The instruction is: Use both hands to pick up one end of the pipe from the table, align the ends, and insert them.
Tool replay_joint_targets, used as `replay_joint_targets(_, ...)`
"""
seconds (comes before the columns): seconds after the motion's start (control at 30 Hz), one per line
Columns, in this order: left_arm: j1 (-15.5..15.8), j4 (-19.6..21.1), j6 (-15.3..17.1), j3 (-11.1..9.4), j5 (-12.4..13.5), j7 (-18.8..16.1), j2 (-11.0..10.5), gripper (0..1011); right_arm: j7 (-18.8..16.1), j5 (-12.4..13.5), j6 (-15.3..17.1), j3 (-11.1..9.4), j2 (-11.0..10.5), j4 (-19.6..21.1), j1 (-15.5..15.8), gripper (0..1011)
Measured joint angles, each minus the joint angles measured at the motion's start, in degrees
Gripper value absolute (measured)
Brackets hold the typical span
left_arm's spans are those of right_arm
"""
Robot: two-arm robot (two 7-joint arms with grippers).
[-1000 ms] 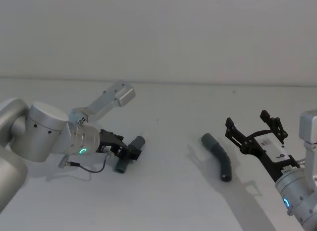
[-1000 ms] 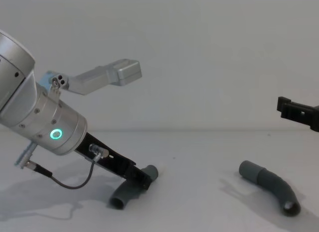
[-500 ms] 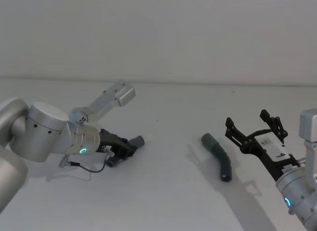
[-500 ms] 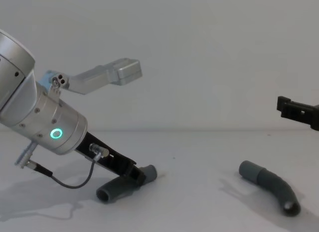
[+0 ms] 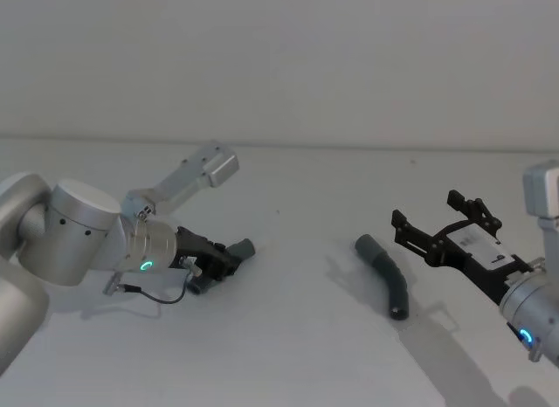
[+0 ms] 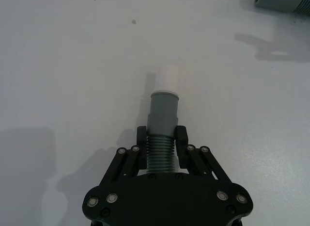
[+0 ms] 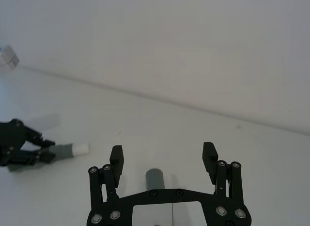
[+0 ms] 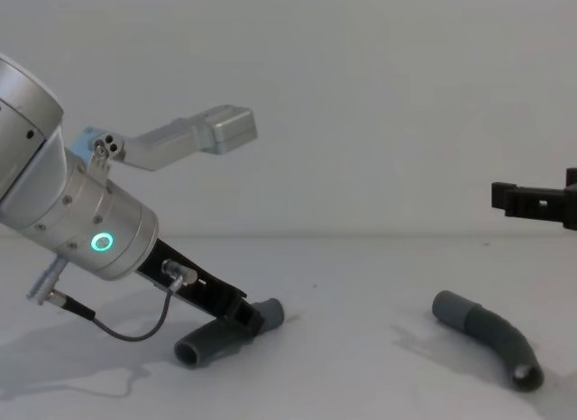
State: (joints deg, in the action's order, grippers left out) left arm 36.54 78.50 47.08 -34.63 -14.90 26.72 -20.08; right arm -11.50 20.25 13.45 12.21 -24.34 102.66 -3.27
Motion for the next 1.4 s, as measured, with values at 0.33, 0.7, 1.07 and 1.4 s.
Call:
replay_joint_targets(0.33, 0.0, 0.0, 0.0, 0.0, 0.0, 0.0, 0.0, 336, -5.0, 2.5, 10.5, 1.2, -4.0, 0.1, -4.6, 1001)
replay_joint_targets(0.7, 0.0, 0.0, 0.0, 0.0, 0.0, 0.0, 0.0, 336, -9.0, 2.8, 21.3, 5.6, -7.4, -2.3, -10.9, 1001)
replay_joint_targets(1.07, 0.0, 0.0, 0.0, 0.0, 0.0, 0.0, 0.0, 336, -10.4, 1.5, 25.5, 8.9, -8.1, -6.0, -15.2, 1001)
replay_joint_targets(1.4, 0.0, 0.0, 0.0, 0.0, 0.0, 0.0, 0.0, 336, -10.5, 0.0, 26.5, 10.7, -7.5, -9.1, -17.4, 1001)
